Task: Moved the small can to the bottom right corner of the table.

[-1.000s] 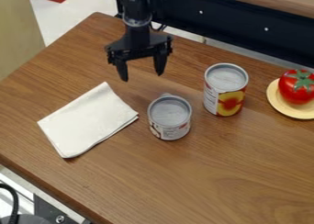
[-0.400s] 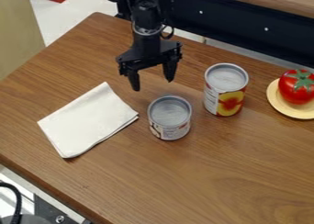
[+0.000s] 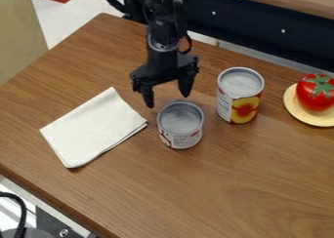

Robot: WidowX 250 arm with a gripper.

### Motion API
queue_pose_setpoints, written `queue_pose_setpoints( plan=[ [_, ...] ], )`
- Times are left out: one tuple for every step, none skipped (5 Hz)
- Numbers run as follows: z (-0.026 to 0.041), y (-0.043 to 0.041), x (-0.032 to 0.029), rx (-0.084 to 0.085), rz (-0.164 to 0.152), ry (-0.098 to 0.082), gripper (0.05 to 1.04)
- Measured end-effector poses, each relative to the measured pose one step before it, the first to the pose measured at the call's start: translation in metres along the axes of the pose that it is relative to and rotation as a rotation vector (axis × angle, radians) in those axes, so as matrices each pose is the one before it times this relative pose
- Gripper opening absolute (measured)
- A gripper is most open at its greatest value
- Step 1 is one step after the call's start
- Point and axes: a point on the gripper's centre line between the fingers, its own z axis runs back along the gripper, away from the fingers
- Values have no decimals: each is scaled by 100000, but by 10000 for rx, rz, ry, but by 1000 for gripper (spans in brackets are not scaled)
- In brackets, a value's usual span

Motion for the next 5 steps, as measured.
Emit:
queue_pose_setpoints(
  plan=[
    [-139, -21, -261, -3, 101, -41, 997],
    [-357, 261, -1067, 100, 56, 225, 997],
    [-480, 504, -1349, 238, 223, 133, 997],
    [-261, 485, -1586, 293, 825, -152, 997],
    [261, 147, -1692, 102, 570, -130, 997]
  ],
)
